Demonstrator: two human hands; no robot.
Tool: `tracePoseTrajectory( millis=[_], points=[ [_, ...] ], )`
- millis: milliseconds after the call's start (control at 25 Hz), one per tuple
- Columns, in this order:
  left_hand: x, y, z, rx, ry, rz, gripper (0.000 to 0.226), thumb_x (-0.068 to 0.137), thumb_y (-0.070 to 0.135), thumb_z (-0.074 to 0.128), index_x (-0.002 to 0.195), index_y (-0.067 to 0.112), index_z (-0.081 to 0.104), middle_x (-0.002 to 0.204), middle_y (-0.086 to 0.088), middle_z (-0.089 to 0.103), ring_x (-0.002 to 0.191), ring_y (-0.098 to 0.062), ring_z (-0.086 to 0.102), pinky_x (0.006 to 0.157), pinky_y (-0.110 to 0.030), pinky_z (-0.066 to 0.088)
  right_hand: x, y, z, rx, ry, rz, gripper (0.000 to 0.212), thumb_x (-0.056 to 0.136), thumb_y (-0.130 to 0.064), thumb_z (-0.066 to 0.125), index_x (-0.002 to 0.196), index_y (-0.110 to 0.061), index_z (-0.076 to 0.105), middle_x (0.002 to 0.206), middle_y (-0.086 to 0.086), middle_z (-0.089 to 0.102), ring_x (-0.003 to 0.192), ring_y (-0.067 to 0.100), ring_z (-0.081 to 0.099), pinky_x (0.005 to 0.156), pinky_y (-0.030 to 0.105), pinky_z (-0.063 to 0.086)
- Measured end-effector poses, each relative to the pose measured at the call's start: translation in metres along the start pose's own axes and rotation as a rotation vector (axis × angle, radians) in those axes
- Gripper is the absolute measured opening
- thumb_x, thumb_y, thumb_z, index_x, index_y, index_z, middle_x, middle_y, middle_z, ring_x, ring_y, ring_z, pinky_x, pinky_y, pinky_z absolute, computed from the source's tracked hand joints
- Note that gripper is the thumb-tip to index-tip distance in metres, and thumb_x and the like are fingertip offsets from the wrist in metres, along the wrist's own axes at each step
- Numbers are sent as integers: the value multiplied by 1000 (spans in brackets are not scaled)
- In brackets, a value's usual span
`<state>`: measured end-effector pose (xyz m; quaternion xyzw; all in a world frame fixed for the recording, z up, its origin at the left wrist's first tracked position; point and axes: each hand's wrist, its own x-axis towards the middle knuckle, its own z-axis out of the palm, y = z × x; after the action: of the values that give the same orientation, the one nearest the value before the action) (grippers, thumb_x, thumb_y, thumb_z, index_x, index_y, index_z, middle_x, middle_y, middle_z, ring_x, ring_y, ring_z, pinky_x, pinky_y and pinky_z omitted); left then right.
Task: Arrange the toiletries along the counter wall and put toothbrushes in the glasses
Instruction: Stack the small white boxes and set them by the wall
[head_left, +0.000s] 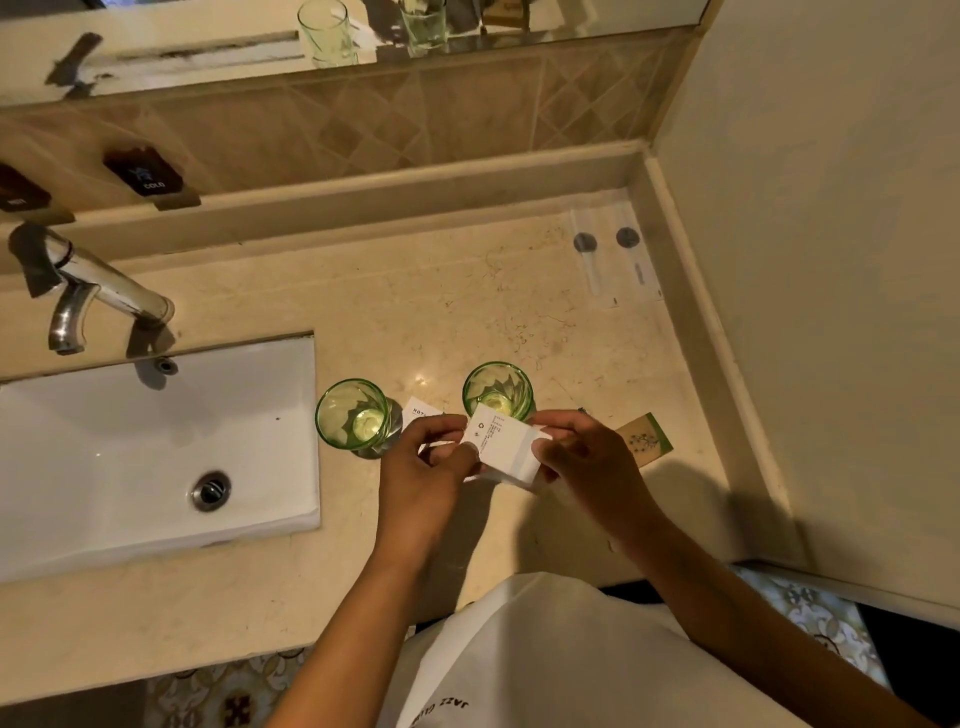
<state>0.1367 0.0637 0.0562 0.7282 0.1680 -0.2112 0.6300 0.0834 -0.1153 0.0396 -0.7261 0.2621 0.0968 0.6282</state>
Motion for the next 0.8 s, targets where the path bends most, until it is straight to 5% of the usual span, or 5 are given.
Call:
tracePoseTrajectory(
  millis=[160,320,480,640,800],
  points=[
    [28,33,16,-9,-82,31,39,87,-4,68,119,17,63,104,-4,65,75,-10,73,75,-35,64,39,-33,-13,-72,103,-79,30,91,-17,66,121,-20,65,109,-4,71,92,10,67,60,10,50],
    [68,61,35,71,-132,45,48,88,0,70,130,19,58,108,-7,66,88,-32,73,80,-44,62,84,-59,-23,-22,162,-74,32,90,-17,66,122,-23,65,96,-3,73,88,9,68,63,11,48],
    [109,83,49,137,-241,18,34,86,5,74,116,20,67,87,-7,65,77,-30,73,79,-46,62,131,-76,-31,-42,144,-88,34,88,-23,67,122,-23,66,94,-13,72,82,-5,67,62,7,47],
    [161,98,67,235,-318,-11,10,90,19,74,99,15,73,75,-5,65,64,-17,66,71,-40,59,180,-85,-34,132,142,-62,34,87,-16,74,121,-16,67,93,2,75,79,-1,68,70,14,52],
    [220,102,93,331,-362,-20,23,89,28,74,88,6,75,73,-6,65,65,-17,61,68,-36,53,232,-92,-38,231,161,21,32,87,-13,75,118,-14,65,101,5,72,83,0,70,69,13,54]
  ],
)
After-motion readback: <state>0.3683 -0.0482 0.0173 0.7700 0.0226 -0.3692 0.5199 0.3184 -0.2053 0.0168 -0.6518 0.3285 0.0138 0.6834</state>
